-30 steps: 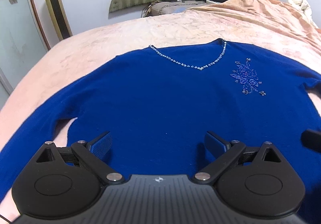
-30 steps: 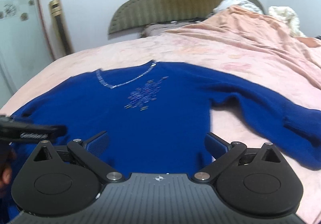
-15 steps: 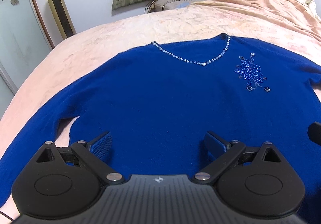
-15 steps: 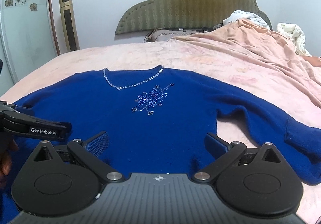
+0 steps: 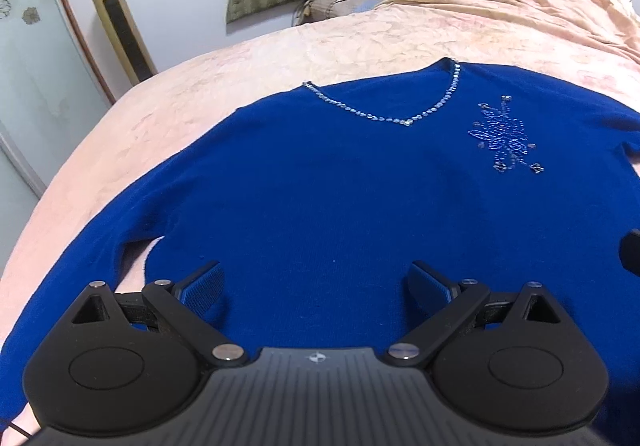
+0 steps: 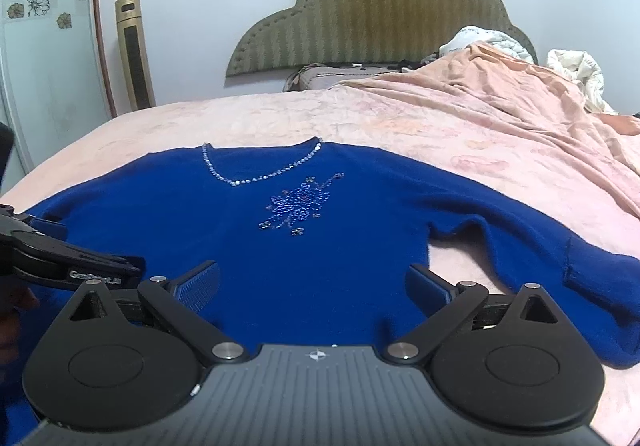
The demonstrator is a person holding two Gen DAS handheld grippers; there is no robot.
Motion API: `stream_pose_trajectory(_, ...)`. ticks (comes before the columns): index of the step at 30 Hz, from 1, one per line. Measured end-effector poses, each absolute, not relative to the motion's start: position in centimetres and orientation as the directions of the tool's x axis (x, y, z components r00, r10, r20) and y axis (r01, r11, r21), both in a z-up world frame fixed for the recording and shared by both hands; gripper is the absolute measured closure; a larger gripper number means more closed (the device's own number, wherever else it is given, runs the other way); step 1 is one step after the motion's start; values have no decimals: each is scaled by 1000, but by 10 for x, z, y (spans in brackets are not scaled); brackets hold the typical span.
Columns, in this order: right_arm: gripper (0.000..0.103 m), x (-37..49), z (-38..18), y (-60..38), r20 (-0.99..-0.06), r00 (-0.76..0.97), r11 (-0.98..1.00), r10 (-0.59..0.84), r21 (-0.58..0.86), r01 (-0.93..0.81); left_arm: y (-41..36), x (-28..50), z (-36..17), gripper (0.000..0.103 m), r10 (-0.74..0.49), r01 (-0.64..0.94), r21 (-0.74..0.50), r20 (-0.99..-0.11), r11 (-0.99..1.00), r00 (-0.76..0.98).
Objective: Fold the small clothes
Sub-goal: 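Move both grippers over the spread blue sweater toward its sleeves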
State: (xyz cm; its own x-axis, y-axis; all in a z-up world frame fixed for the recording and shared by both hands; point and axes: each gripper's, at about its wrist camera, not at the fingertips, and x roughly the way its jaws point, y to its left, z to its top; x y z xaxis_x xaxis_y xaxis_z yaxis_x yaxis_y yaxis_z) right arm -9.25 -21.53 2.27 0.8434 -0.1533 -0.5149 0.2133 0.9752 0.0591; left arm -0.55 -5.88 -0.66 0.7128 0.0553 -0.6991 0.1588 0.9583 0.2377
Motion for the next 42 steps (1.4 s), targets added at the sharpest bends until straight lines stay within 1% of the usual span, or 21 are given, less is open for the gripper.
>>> stream_pose_trajectory(6, 2, -93, 22, -217, -521, 838, 974, -162, 50, 219, -55, -3, -8, 4, 51, 155, 216, -721, 964, 691)
stream_pose_trajectory(10, 2, -96, 21, -220, -514, 844, 975, -154, 61, 215, -58, -5, -7, 4, 44, 163, 219, -715, 962, 698)
stream_pose_trajectory(13, 1, -95, 21, -220, -524, 840, 976, -137, 73, 204, -61, -9, -6, 4, 47, 175, 242, -701, 954, 712)
stream_pose_trajectory(16, 1, -96, 21, -221, -520, 844, 976, -133, 79, 203, -60, -10, -4, 4, 23, 185, 218, -703, 958, 710)
stream_pose_trajectory(18, 1, -97, 21, -221, -521, 842, 975, -142, 71, 208, -59, -10, -3, 4, 10, 185, 199, -707, 963, 707)
stream_pose_trajectory(21, 2, -99, 21, -218, -513, 838, 974, -185, 21, 228, -59, -9, -2, 4, 1, 181, 181, -710, 967, 704)
stream_pose_trajectory(26, 5, -102, 23, -216, -496, 849, 976, -183, 9, 216, -63, -10, -2, 4, 1, 185, 185, -710, 965, 705)
stream_pose_trajectory(29, 5, -102, 22, -219, -493, 842, 969, -221, -13, 247, -63, -10, -2, 4, -3, 188, 183, -708, 965, 706)
stream_pose_trajectory(32, 5, -105, 24, -232, -486, 814, 938, -317, -35, 345, -62, -11, 0, 4, -25, 194, 161, -703, 968, 711)
stream_pose_trajectory(34, 8, -108, 24, -241, -488, 801, 924, -346, -29, 382, -64, -11, 1, 4, -28, 193, 156, -704, 969, 710)
stream_pose_trajectory(35, 10, -109, 25, -244, -491, 803, 926, -337, -17, 378, -66, -11, 0, 4, -23, 190, 159, -706, 969, 708)
stream_pose_trajectory(38, 11, -112, 26, -239, -480, 838, 953, -260, 15, 303, -71, -10, -2, 4, -10, 188, 170, -714, 967, 700)
stream_pose_trajectory(42, 9, -106, 26, -221, -476, 860, 977, -183, 11, 214, -72, -12, -3, 4, 4, 182, 185, -712, 966, 702)
